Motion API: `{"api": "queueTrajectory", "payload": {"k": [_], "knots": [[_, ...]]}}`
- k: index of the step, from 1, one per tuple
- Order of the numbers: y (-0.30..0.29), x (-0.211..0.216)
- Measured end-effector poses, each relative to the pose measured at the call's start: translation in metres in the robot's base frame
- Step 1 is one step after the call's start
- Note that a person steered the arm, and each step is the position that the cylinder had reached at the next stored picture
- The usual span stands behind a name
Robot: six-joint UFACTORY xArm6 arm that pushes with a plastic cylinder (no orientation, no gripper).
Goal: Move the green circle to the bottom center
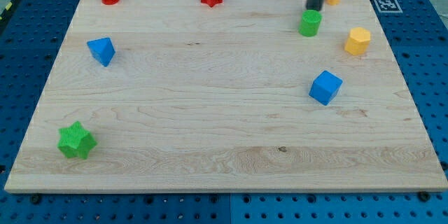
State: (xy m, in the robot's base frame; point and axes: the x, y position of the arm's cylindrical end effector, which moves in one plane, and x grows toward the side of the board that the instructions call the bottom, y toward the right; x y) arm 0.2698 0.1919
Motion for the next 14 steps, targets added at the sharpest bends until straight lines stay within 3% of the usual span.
{"api": "queueTrajectory", "payload": {"k": [3, 7, 9, 11, 14], "knots": [[-0.02, 0.051], [-0.091, 0.043], [-0.11, 0.077], [-0.164, 0.084], [-0.168, 0.127]]}}
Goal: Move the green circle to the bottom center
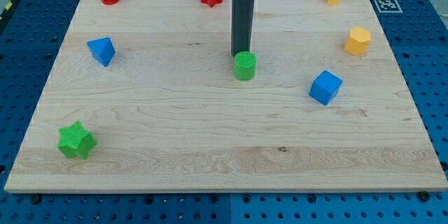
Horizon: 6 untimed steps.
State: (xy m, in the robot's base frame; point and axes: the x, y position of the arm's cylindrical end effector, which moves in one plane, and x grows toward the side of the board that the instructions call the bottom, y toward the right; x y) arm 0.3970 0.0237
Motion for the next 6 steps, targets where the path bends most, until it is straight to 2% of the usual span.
{"api": "queueTrajectory", "payload": {"k": [3, 6], "knots": [[0.016, 0.081], [0.06, 0.087]]}}
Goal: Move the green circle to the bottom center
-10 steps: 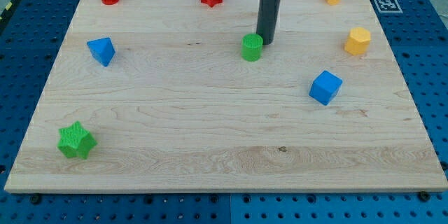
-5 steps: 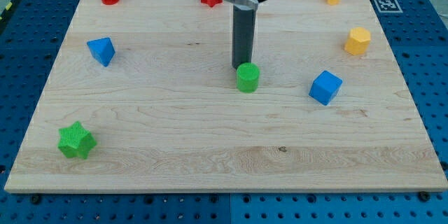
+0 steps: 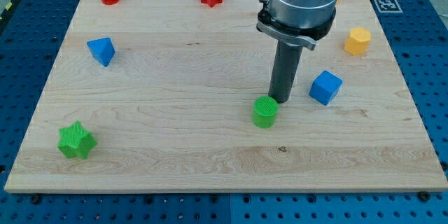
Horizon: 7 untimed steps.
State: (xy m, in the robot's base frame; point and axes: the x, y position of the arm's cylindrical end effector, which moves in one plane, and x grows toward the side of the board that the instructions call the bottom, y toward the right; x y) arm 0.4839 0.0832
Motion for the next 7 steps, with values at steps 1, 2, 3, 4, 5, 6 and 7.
{"api": "queueTrajectory", "payload": {"k": [1, 2, 3, 4, 5, 6, 7], "knots": [[-0.002, 0.012], [-0.004, 0.034], [-0.011, 0.051], [-0.021, 0.047], [-0.023, 0.024], [-0.041, 0.023], [-0.06, 0.024]]}}
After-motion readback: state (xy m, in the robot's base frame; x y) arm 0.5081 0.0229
